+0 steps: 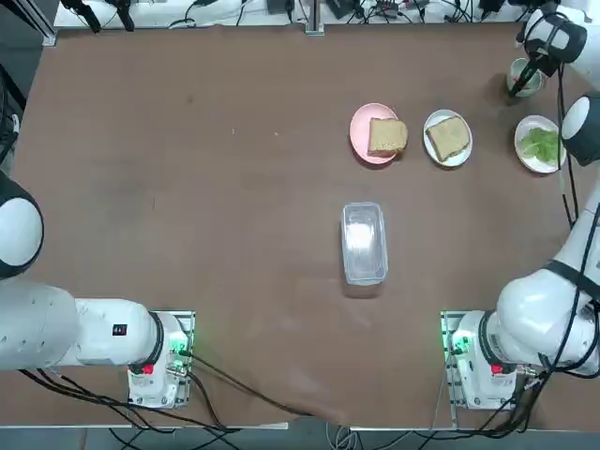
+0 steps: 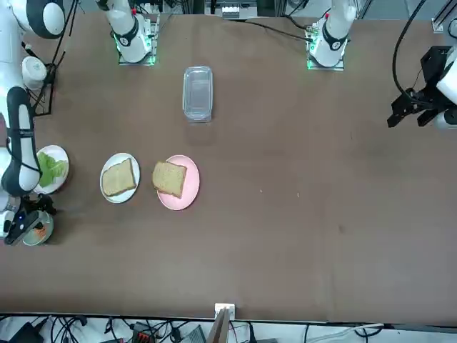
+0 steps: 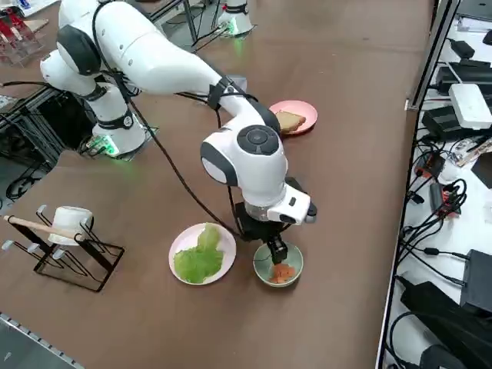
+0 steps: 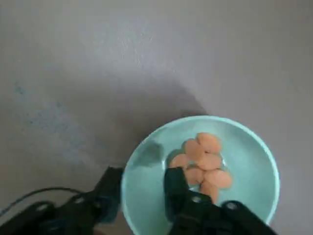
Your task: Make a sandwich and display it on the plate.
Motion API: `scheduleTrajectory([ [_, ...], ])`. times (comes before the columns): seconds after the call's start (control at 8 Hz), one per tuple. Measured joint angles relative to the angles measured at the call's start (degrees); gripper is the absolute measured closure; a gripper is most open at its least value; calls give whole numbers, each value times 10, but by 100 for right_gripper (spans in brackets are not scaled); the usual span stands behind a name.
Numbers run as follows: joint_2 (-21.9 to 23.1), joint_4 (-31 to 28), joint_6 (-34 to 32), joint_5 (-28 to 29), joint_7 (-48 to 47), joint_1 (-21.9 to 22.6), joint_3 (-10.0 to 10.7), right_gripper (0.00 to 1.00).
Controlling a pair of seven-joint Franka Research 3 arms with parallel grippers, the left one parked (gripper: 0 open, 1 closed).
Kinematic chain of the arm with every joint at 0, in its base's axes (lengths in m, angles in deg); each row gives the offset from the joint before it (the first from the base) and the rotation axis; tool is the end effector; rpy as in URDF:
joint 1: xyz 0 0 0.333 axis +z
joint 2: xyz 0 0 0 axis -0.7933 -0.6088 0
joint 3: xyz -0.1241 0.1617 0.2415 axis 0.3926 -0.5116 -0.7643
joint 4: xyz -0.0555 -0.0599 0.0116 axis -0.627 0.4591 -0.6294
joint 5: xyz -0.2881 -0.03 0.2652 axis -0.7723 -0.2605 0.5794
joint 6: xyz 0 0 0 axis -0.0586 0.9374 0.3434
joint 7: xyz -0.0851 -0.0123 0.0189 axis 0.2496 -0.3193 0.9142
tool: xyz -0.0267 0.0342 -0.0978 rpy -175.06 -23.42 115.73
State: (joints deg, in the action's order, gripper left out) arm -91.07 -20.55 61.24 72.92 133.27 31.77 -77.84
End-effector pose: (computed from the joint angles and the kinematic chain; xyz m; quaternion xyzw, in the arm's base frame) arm 0.7077 -0.2648 0.2213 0.9232 0.3833 0.0074 0.0274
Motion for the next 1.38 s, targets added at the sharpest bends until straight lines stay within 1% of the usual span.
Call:
scheduleTrajectory([
  [0.25,1,2,0,-1,0,0,1,92],
  [0.38,7,8,-12,-1,0,0,1,96],
  [0.62,14,18,-40,-1,5,0,2,96],
  [0.88,38,29,-85,4,8,1,0,96],
  [1.0,58,33,-116,23,-5,2,-3,96],
  [1.12,81,35,-153,56,-30,4,-9,96],
  [1.38,114,33,-251,151,-102,8,-23,96],
])
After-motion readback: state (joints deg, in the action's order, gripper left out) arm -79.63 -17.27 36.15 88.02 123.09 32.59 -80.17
